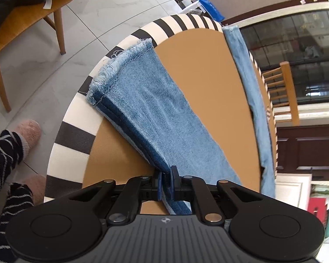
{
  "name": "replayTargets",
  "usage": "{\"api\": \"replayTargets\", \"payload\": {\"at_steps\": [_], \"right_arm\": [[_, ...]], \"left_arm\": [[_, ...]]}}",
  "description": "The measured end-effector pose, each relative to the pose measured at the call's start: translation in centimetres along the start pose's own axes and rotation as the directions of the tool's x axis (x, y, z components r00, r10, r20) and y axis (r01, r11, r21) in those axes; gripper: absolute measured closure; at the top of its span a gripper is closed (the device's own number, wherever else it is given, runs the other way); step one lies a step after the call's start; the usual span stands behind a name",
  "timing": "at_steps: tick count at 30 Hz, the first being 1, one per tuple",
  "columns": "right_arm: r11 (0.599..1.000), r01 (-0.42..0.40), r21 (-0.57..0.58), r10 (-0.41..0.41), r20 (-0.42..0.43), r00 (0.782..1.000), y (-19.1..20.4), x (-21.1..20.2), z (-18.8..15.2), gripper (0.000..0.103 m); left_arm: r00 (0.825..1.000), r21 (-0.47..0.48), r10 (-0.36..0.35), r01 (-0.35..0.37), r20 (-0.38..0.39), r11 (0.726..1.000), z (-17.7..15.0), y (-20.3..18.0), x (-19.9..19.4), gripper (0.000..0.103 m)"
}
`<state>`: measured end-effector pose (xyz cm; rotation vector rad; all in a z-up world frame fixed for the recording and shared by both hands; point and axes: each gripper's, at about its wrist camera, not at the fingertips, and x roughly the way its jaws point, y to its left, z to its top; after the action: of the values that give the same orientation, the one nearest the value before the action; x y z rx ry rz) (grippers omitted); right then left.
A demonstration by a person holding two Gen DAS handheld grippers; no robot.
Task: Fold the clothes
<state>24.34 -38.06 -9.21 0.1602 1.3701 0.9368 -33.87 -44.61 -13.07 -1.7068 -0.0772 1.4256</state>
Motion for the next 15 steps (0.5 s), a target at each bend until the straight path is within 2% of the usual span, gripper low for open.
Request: {"api": "replayTargets", "payload": {"at_steps": [15], "right_arm": [[1.000,-0.010,0.001,0.010,-0.012,1.000,-0.14,-0.14,0.16,0.100]], "left_arm": [[0.999,0.047,0.049,-0.049,-0.005,0.998,-0.22,-0.77,0.11,0.095]]}}
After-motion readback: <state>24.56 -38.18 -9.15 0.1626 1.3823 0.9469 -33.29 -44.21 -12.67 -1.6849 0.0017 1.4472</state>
